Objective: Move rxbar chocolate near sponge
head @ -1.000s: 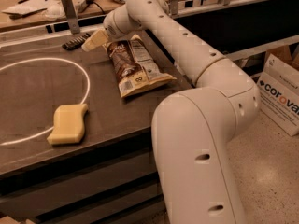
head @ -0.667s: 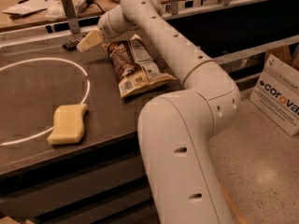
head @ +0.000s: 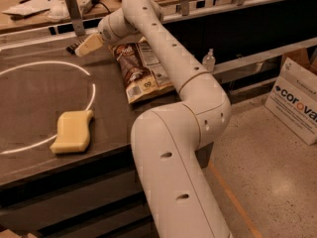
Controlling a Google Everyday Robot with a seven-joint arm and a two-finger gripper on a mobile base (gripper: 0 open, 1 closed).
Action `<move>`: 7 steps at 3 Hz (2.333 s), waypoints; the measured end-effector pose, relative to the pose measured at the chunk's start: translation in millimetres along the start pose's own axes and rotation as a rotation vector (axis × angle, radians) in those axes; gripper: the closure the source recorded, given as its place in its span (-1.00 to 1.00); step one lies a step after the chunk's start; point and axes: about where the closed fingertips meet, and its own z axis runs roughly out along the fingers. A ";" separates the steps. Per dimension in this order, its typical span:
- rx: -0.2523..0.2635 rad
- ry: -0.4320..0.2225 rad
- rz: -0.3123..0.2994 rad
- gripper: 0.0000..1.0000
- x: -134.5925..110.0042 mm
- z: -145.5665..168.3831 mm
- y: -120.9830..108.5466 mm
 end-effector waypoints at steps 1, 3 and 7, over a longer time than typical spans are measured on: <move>-0.034 0.016 0.013 -1.00 6.6 17.7 6.2; -0.071 0.018 -0.060 -1.00 -7.9 -18.4 10.0; -0.239 0.137 0.009 -1.00 -59.2 -168.6 81.3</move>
Offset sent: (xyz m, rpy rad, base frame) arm 0.0536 0.0217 0.0203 -0.0110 0.0062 0.0907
